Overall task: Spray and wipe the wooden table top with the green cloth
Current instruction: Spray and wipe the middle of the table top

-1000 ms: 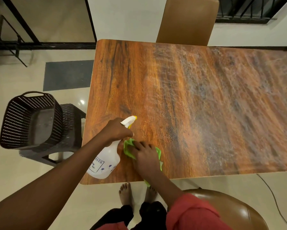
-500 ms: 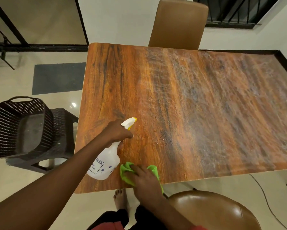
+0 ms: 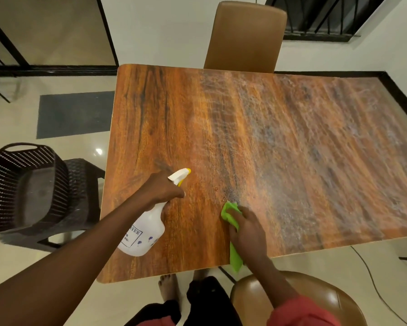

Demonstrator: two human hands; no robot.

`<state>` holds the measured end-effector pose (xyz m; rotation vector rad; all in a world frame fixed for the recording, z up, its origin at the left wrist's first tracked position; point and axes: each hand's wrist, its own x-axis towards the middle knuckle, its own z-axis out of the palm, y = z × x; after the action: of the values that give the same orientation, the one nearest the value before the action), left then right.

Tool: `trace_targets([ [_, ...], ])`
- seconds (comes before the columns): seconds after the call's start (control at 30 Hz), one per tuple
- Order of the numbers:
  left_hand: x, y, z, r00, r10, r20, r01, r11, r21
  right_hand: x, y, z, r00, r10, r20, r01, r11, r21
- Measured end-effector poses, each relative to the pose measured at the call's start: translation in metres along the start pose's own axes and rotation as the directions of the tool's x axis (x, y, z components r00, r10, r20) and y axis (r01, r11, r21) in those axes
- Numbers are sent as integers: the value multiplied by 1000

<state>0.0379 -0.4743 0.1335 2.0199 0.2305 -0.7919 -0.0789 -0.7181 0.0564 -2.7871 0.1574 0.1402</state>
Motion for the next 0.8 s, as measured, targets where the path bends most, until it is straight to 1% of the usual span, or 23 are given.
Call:
trace_targets([
  [0.1,-1,2,7,1000,-20,17,20,1000,1,25,0,-3,997,70,-35,-70,997,-10],
  [0.17,-3,2,11,999,-29,25,29,1000,5,22,-3,1,996,87,-27,-87,996,4],
  [0.33,-1,10,16,999,-36,38,35,999,7,-14,4,8,1000,16,8,-16,999,40],
  [0.47,8,22,17,999,-31,17,32,999,-9,34,10,-5,992,116,-45,-116,993,20],
  [0.5,9,24,19,999,-36,19,36,999,-15,43,9,-7,991,122,-50,-122,993,7],
  [0.6,12,26,22,999,-43,15,44,999,-31,54,-8,-3,997,74,-27,-74,997,-13],
  [0.7,17,28,20,999,-36,2,36,998,-49,42,-26,6,997,-74,5,74,997,-17],
  [0.73,18,27,20,999,-32,2,32,998,-51,36,-26,9,995,-101,11,101,995,-3],
  [0.8,20,28,19,1000,-30,4,31,998,-55,26,-17,8,997,-77,30,76,997,34],
])
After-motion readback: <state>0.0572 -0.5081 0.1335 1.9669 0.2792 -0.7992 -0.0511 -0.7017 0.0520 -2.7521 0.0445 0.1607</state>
